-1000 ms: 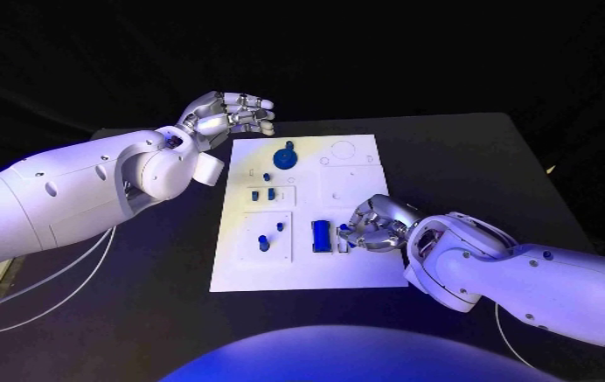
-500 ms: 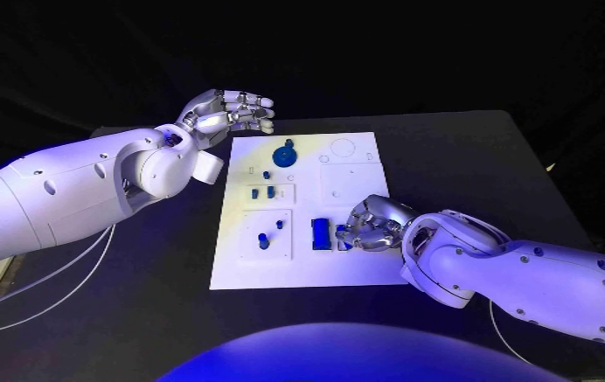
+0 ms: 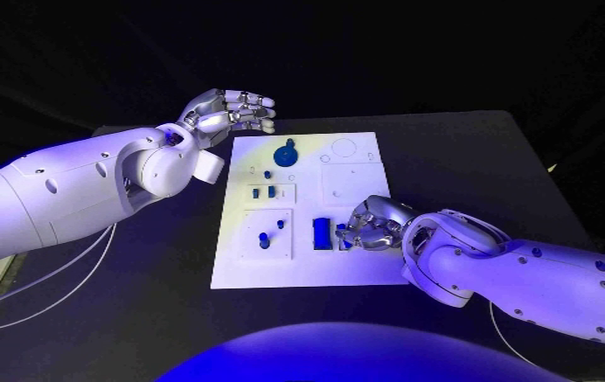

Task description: Assemble the parts on the task board

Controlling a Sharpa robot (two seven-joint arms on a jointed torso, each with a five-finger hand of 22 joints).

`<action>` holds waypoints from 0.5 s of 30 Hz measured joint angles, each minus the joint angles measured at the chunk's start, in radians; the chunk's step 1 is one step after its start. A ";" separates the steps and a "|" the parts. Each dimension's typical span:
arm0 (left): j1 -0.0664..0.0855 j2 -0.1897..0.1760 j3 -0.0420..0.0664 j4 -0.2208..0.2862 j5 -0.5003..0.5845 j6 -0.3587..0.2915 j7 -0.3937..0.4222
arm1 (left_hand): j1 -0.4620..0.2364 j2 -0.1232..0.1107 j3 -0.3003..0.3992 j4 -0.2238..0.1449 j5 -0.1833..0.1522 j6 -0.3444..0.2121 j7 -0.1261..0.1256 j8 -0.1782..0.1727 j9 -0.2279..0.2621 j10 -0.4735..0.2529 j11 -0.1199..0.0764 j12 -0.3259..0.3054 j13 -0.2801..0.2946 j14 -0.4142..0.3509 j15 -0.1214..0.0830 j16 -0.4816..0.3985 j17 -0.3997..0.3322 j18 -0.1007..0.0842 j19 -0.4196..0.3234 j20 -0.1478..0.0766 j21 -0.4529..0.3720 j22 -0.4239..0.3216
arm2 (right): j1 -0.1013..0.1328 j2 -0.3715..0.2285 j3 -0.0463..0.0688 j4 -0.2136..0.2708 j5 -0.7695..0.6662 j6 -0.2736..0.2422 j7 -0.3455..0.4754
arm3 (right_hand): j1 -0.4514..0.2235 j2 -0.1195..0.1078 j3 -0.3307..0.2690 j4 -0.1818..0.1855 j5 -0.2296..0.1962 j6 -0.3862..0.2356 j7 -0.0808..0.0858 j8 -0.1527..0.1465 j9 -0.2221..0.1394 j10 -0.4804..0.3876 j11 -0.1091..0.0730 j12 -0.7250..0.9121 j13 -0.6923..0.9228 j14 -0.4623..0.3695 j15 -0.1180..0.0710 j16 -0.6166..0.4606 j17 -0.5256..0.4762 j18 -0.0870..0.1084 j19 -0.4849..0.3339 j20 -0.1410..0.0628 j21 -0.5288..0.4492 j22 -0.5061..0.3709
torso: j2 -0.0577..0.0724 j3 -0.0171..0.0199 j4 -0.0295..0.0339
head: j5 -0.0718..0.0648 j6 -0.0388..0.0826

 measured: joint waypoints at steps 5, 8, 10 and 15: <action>0.000 0.000 0.000 0.000 0.000 0.000 -0.001 | -0.004 0.004 0.003 -0.005 0.000 0.000 0.000 0.000 -0.004 0.000 0.000 0.002 0.000 0.000 0.000 -0.002 0.001 0.000 -0.013 0.000 0.017 0.022 | 0.000 0.001 0.000 0.000 -0.009 0.004 -0.003 | -0.005 -0.005 -0.027 0.011 -0.004 0.000 0.000 -0.005 0.000 0.000 0.000 0.000 0.000 0.000 0.000 0.000 0.000 0.000 0.000 0.000 0.000 0.000 | 0.000 -0.0001 -0.0001 | 0.000 0.000; 0.000 0.000 0.000 0.000 0.000 0.001 -0.001 | -0.004 0.004 0.003 -0.005 0.000 0.000 0.000 0.000 -0.004 0.000 0.000 0.002 0.000 0.000 0.000 -0.002 0.001 0.000 -0.013 0.000 0.017 0.022 | -0.001 0.002 0.000 0.000 -0.013 0.006 -0.004 | -0.018 -0.005 -0.043 0.015 -0.004 0.000 0.000 -0.005 0.001 0.000 0.000 0.000 0.000 0.000 0.000 0.000 0.000 0.000 0.000 0.000 0.000 0.000 | 0.000 -0.0002 -0.0001 | 0.001 0.000; 0.000 0.000 0.000 0.000 0.000 0.001 -0.001 | -0.004 0.004 0.003 -0.005 0.000 0.000 0.000 0.000 -0.004 0.000 0.000 0.002 0.000 0.000 0.000 -0.002 0.001 0.000 -0.013 0.000 0.017 0.023 | -0.001 0.002 0.000 0.001 -0.015 0.007 -0.005 | -0.018 -0.005 -0.045 0.015 -0.004 0.000 0.000 -0.005 0.000 0.000 0.000 0.000 0.000 0.000 0.000 0.000 0.000 0.000 0.000 0.000 0.000 0.000 | 0.000 -0.0002 -0.0001 | 0.001 0.000; 0.000 -0.001 0.000 0.000 0.000 0.002 -0.002 | -0.004 0.004 0.003 -0.005 0.000 0.000 0.000 0.000 -0.004 0.000 0.000 0.002 0.000 0.000 0.000 -0.002 0.001 0.000 -0.013 0.000 0.017 0.024 | -0.001 -0.001 0.000 0.007 -0.018 0.008 -0.005 | -0.023 -0.001 -0.051 0.015 -0.004 0.003 0.004 -0.005 -0.003 0.007 0.000 0.004 0.000 0.000 0.000 0.000 0.000 0.000 0.000 0.000 0.000 0.000 | 0.000 -0.0001 -0.0001 | 0.001 0.000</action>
